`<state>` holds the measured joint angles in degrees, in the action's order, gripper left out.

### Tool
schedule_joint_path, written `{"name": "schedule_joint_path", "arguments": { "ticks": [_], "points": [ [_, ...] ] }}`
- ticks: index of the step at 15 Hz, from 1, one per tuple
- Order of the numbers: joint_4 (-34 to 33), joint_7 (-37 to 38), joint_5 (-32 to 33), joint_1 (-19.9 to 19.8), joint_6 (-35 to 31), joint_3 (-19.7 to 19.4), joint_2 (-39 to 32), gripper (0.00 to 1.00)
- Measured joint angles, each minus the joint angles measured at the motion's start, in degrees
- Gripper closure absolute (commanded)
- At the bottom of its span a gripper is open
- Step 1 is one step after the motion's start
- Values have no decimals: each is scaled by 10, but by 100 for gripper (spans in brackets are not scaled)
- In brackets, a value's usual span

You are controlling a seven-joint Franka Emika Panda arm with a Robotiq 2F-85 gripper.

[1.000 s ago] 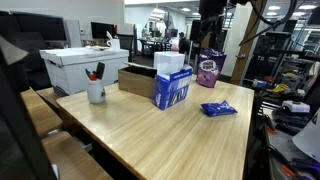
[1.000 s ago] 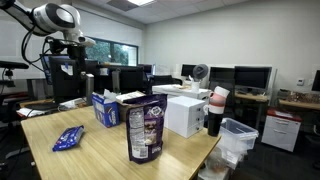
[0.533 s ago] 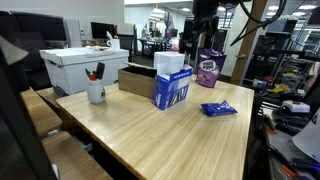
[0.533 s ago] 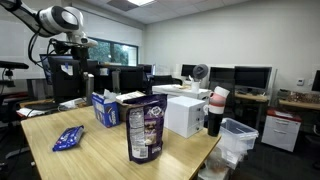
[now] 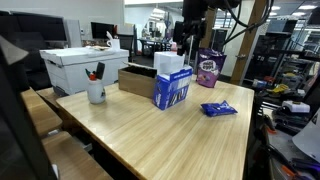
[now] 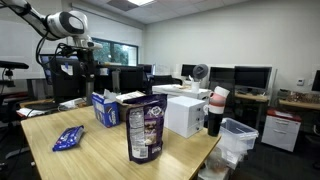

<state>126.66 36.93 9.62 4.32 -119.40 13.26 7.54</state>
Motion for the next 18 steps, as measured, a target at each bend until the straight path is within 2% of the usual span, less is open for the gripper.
{"name": "schedule_joint_path", "arguments": {
  "ticks": [10, 18],
  "points": [
    [-54, -83, -4, 8, -8, -23, -64, 0],
    [-96, -85, -5, 20, -8, -33, -108, 0]
  ]
}}
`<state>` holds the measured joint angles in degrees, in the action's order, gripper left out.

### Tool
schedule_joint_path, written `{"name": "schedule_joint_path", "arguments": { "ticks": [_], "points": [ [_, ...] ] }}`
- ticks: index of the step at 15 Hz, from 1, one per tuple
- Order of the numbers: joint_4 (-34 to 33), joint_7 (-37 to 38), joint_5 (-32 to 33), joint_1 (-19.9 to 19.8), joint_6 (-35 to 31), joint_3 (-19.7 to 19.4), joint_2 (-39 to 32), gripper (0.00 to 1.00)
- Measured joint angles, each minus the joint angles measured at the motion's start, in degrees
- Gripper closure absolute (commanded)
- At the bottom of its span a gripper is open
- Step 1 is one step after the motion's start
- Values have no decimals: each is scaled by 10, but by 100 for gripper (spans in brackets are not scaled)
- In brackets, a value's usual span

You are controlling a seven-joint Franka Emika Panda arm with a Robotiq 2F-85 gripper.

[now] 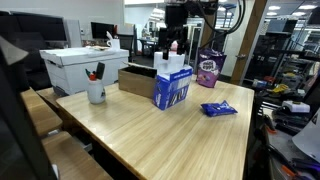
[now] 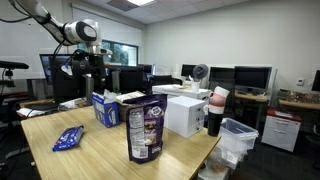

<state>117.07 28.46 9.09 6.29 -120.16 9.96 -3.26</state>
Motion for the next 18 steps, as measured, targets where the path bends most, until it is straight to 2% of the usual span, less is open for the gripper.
{"name": "schedule_joint_path", "arguments": {
  "ticks": [8, 18],
  "points": [
    [-37, 0, -4, 8, 0, -10, -37, 0],
    [-45, 0, -19, 8, 0, -20, -45, 0]
  ]
}}
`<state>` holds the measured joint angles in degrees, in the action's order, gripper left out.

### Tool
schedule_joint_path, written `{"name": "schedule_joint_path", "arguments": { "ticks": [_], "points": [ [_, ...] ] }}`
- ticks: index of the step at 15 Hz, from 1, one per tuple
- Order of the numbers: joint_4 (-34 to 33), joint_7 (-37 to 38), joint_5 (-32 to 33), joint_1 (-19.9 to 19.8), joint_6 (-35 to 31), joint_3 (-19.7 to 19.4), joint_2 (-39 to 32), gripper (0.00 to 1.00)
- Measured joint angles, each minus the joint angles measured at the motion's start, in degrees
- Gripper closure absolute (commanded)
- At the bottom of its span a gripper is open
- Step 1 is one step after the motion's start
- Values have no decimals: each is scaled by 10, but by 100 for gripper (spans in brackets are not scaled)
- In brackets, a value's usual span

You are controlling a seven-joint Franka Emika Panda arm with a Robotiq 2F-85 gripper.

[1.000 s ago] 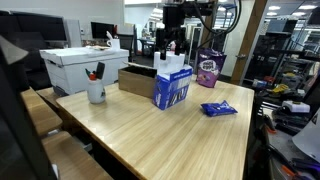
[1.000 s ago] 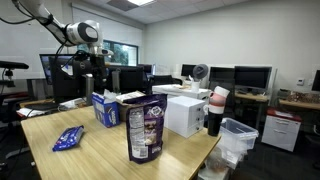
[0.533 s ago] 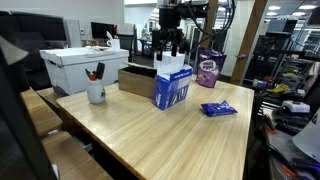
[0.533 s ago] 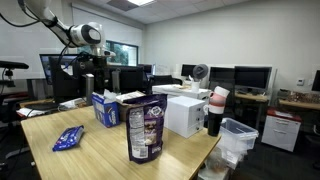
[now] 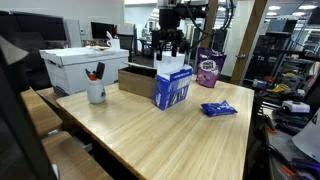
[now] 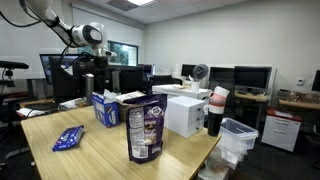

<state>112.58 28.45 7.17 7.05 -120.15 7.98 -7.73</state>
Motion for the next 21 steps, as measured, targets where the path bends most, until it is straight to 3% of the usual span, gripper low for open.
{"name": "schedule_joint_path", "arguments": {
  "ticks": [13, 21],
  "points": [
    [6, 0, -4, 0, 1, -24, 0, 0],
    [43, 0, -32, -1, 1, -38, 2, 0]
  ]
}}
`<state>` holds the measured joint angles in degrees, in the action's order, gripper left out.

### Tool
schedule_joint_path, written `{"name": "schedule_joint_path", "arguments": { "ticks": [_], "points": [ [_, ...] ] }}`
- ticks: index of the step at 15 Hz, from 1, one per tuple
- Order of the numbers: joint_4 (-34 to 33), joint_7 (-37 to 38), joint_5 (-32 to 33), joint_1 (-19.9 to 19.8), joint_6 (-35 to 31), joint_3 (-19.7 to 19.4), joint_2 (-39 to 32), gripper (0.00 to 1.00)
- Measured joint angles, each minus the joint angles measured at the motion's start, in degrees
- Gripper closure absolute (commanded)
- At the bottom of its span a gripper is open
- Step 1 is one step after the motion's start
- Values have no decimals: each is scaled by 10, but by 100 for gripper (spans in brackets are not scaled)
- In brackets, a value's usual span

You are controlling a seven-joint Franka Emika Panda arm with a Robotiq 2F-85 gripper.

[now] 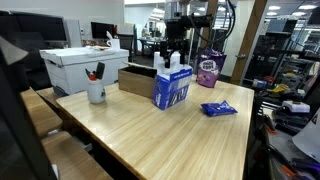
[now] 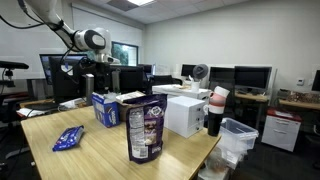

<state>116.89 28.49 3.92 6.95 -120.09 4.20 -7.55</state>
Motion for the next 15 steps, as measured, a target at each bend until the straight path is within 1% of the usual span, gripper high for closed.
{"name": "schedule_joint_path", "arguments": {
  "ticks": [7, 15],
  "points": [
    [20, 1, -13, 0, 2, -3, 0, 0],
    [20, 14, -38, 1, 48, -2, 5, 0]
  ]
}}
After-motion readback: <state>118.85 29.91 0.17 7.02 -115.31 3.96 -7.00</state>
